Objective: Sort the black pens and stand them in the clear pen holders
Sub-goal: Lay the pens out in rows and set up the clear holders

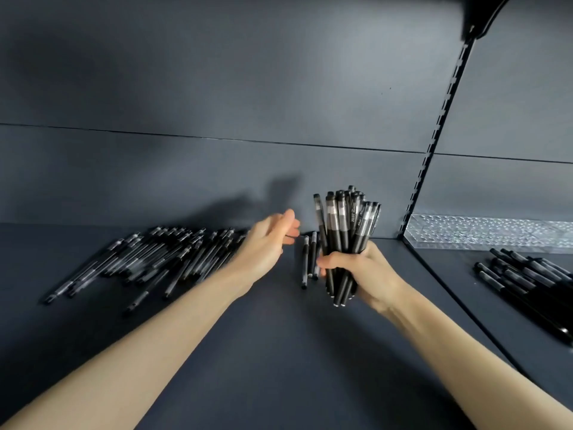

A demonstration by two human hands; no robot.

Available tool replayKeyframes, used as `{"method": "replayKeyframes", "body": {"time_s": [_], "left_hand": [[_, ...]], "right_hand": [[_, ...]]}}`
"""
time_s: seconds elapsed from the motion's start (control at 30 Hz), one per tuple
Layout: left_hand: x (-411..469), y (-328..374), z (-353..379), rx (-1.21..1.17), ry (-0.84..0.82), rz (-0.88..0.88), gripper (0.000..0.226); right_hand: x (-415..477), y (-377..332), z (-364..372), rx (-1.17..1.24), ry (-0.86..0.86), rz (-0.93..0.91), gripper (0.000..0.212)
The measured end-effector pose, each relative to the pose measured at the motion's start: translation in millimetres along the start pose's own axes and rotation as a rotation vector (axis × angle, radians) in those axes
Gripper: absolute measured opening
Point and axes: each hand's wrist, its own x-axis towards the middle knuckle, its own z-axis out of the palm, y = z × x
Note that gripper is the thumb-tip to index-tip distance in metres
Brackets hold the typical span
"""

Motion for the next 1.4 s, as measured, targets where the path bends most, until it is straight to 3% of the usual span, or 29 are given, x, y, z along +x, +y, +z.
{"method": "replayKeyframes", "body": {"time_s": [0.1, 0.17, 0.23, 0.47, 0.7, 0.8, 0.87, 0.93, 1.13, 1.27, 1.4], "left_hand": [[3, -26, 14, 0.343, -0.095, 0.124, 0.017], [6, -34, 22, 0.54, -0.17, 0.148, 0.028], [11, -37, 27, 0.72, -0.144, 0.153, 0.035], [20, -29, 31, 0.988, -0.061, -0.011, 0.035], [17, -19, 23, 0.79, 0.043, -0.147, 0.035], [2, -12, 14, 0.493, 0.116, -0.103, 0.026], [-12, -7, 14, 0.288, 0.061, -0.069, 0.022], [-25, -2, 19, 0.187, -0.037, -0.031, 0.022], [-45, 14, 32, 0.177, -0.257, 0.083, 0.028], [-48, 38, 59, 0.095, -0.17, 0.081, 0.049], [-44, 77, 129, -0.122, -0.271, 0.098, 0.06]], "right_hand": [[3, 1, -14, 0.046, 0.11, 0.022, 0.02], [3, 4, -17, 0.054, 0.135, 0.037, 0.016], [2, 6, -17, 0.051, 0.134, 0.037, 0.015], [6, 13, -14, 0.065, 0.131, 0.04, 0.021], [10, 18, -13, 0.089, 0.163, 0.035, 0.021], [10, 16, -11, 0.144, 0.188, 0.045, 0.013], [8, 11, -10, 0.223, 0.178, 0.045, 0.003], [5, 4, -10, 0.285, 0.152, 0.023, 0.01], [-22, -10, -31, 0.356, 0.151, -0.031, 0.013], [-49, -18, -68, 0.352, 0.105, -0.062, 0.021], [-91, -20, -113, 0.222, -0.052, -0.07, 0.02]]}}
